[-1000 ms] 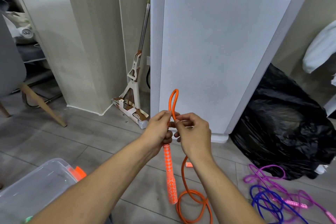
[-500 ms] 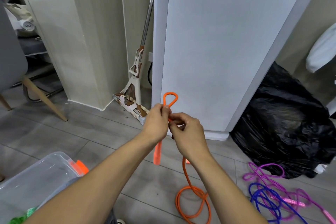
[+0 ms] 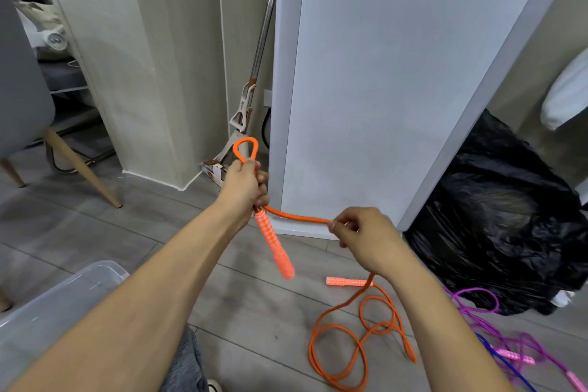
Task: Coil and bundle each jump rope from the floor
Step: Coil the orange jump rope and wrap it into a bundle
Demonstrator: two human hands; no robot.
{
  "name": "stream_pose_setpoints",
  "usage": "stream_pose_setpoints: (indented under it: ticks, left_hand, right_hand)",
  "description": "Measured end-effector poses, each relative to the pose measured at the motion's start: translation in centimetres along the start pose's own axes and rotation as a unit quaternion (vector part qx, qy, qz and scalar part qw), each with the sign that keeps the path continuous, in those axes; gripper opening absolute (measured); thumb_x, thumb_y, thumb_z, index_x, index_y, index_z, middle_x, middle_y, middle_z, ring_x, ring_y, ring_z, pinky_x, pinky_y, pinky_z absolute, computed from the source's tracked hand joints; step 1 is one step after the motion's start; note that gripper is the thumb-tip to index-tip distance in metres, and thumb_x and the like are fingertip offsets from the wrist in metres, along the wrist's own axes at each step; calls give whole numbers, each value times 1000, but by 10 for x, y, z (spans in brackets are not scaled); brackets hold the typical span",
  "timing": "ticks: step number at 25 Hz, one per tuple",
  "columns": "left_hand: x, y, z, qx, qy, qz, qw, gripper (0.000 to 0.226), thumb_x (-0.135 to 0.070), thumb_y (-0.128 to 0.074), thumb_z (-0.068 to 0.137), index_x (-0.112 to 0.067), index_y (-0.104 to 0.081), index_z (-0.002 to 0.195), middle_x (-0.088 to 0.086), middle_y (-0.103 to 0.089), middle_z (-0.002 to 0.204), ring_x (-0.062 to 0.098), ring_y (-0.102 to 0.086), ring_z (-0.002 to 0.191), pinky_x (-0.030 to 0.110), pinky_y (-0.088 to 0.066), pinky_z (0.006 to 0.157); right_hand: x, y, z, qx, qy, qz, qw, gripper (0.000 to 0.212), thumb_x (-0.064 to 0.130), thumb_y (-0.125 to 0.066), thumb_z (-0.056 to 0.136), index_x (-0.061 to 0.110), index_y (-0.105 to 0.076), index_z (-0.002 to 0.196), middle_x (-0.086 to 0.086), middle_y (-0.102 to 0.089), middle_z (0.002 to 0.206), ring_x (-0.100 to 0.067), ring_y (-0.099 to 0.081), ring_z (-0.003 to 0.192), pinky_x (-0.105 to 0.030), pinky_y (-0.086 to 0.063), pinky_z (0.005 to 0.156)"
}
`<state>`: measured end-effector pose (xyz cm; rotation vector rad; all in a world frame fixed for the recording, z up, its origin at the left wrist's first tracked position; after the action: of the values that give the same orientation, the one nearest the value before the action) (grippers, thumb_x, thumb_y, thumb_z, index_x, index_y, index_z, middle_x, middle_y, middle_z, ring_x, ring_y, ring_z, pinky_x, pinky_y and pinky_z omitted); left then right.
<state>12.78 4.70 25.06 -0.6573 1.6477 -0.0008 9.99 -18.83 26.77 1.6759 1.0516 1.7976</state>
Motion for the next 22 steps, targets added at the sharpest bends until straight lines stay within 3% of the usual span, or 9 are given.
stream_pose_setpoints:
  ticks: [3,7,11,14,17,20,22]
  left_hand:
    - [7,-22,-16,83,-13,127,988,19,-21,-33,106,-15,-38,88,9,-55,68,10,-25,35,17,-22,39]
    - [11,-49,-48,186,-45,258,947,19,-24,-33,107,-12,-44,96,10,-72,91,13,-33,46,25,-29,45]
    - [22,-66,-65,240,-45,301,922,24,-24,-37,106,-9,-55,101,5,-53,72,14,-36,52,29,-29,49]
    - [26,-72,-73,273,-32,347,897,24,-16,-39,102,-12,-55,84,-9,-56,52,14,-35,55,27,-29,51]
    - [23,-72,-74,303,-27,375,876,27,-19,-41,101,-16,-57,80,-3,-64,66,14,-39,61,27,-33,56]
    - [27,-63,-69,320,-16,414,852,31,-34,-41,105,-18,-60,85,-4,-51,67,12,-39,62,29,-35,60]
    - [31,-61,-69,344,-25,433,833,37,-42,-40,105,-15,-61,91,-8,-46,64,16,-43,66,34,-41,67]
  right_hand:
    - [16,17,-6,-118,45,35,991,15,35,-60,97,25,-69,91,6,-62,70,-12,-56,69,-27,-41,57]
    - [28,15,-7,-140,73,98,983,13,33,-61,97,26,-70,92,5,-61,68,-10,-54,63,-25,-41,56]
    - [27,8,-5,-129,75,131,980,11,31,-63,96,26,-72,92,8,-68,73,-8,-62,71,-30,-51,65]
    - [26,6,-7,-124,85,127,980,10,29,-62,96,26,-71,92,9,-69,71,-7,-64,70,-32,-53,67]
    - [27,7,-8,-128,81,86,985,12,33,-63,95,24,-70,93,10,-64,70,-8,-57,67,-27,-43,61]
    - [22,12,-7,-134,41,33,990,20,43,-66,91,23,-64,90,9,-60,73,-10,-55,68,-26,-39,58]
    - [18,11,-2,-92,31,63,993,19,41,-67,91,23,-65,84,10,-56,66,-6,-50,60,-24,-37,57]
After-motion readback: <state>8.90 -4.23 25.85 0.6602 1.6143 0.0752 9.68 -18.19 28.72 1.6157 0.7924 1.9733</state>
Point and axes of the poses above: each hand's wrist, its own z-axis towards the middle knuckle, its own y-axis out of the back of the hand, x = y × z, the point moved 8 cm from there along z, towards the middle knuckle
